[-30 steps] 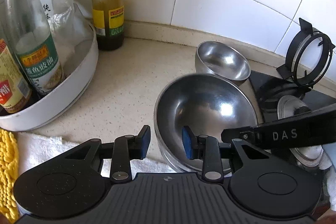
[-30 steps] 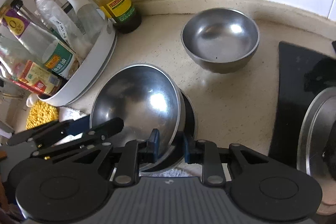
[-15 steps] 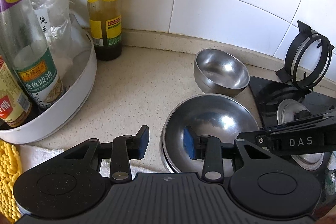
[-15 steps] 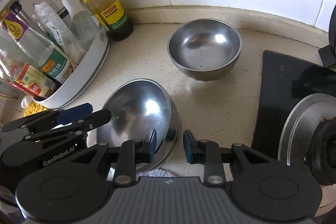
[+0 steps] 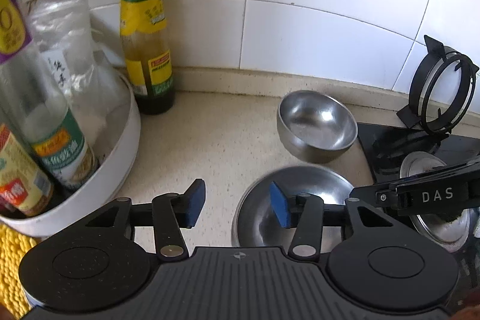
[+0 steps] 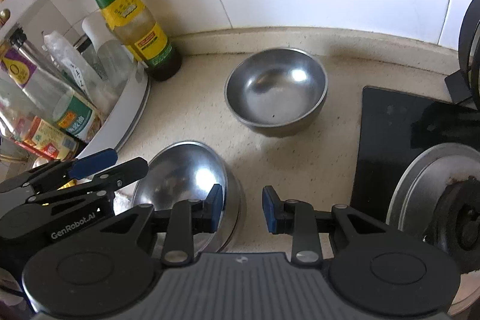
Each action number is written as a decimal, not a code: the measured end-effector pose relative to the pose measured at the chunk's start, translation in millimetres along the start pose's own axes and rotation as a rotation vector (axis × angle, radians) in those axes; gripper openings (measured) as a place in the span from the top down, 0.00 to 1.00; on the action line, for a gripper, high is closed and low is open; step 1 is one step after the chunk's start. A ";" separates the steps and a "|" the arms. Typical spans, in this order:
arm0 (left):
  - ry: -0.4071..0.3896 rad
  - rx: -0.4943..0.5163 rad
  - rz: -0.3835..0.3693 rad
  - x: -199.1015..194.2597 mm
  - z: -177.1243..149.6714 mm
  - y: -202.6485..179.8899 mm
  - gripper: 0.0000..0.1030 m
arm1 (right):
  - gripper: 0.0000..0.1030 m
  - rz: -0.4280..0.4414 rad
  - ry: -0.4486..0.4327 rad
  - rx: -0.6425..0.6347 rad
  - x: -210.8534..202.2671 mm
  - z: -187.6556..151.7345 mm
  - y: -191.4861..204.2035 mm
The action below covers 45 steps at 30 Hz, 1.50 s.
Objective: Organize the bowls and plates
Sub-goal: 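Move the right gripper to the remaining steel bowl by the wall, then grasp the rim of the steel bowl with the right gripper and lift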
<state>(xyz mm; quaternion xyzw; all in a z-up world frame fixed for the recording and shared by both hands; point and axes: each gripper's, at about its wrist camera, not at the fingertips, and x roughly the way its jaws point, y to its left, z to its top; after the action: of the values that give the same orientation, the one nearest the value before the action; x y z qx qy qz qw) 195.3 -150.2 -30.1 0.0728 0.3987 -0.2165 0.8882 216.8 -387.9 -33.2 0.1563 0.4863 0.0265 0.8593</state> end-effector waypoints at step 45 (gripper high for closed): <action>0.106 0.199 0.056 111.8 70.2 -44.9 0.18 | 0.37 -0.073 -0.020 0.119 48.5 78.1 -79.9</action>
<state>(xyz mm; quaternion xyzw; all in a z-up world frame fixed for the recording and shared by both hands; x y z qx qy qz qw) 288.7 -248.1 -63.7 0.1831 0.4195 -0.2258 0.8599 299.7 -473.1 -59.6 0.1895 0.4836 -0.0351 0.8538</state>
